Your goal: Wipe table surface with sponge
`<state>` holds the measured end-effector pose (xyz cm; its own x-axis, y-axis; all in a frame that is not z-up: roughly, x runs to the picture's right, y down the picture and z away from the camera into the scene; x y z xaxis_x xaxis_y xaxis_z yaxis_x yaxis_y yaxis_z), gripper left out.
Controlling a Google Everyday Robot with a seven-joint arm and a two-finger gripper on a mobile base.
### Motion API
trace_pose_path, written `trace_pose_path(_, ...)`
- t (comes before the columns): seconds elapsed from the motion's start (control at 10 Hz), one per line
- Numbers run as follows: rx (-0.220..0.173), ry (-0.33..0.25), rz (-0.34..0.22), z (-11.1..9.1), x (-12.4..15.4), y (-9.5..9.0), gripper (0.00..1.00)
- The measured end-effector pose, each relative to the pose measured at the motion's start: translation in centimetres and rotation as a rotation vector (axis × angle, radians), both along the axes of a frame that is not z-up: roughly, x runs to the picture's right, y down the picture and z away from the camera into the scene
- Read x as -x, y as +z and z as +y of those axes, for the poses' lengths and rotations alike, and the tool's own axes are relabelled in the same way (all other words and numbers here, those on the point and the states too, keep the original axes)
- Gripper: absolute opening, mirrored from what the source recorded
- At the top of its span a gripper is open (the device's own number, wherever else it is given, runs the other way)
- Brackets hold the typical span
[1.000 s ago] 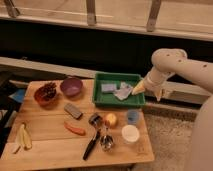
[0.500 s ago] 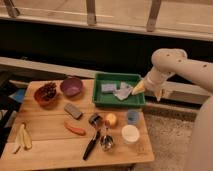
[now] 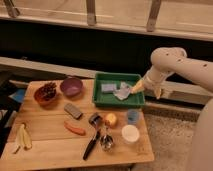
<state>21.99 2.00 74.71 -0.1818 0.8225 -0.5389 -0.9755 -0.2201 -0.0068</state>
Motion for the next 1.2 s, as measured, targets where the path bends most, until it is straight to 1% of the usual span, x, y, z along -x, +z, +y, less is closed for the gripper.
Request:
trace_pose_path(0.1, -0.034, -0.037, -0.021, -0.9, 1.6, -0.1, 0.80)
trace_pose_path(0.2, -0.075, -0.085, -0.045, -1.9, 3.7, 0.0, 0.80)
trace_pose_path(0.3, -0.107, -0.123, -0.072, -3.0, 6.1, 0.1, 0.80)
trace_pose_path(0.4, -0.135, -0.146, -0.107, -3.9, 8.7, -0.1, 0.80)
trace_pose_path(0.5, -0.138, -0.150, -0.111, -4.0, 8.9, -0.1, 0.80)
trace_pose_path(0.7, -0.138, -0.154, -0.106, -3.9, 8.5, -0.1, 0.80)
trace_pose_path(0.8, -0.138, -0.155, -0.111, -4.0, 8.9, -0.1, 0.80)
trace_pose_path(0.9, -0.136, -0.152, -0.105, -3.9, 8.6, -0.1, 0.80)
trace_pose_path(1.0, -0.129, -0.146, -0.100, -3.9, 8.6, 0.4, 0.80)
trace_pose_path(1.1, -0.127, -0.141, -0.104, -3.8, 9.3, 1.4, 0.80)
trace_pose_path(1.2, -0.125, -0.142, -0.112, -3.7, 10.3, 2.9, 0.80)
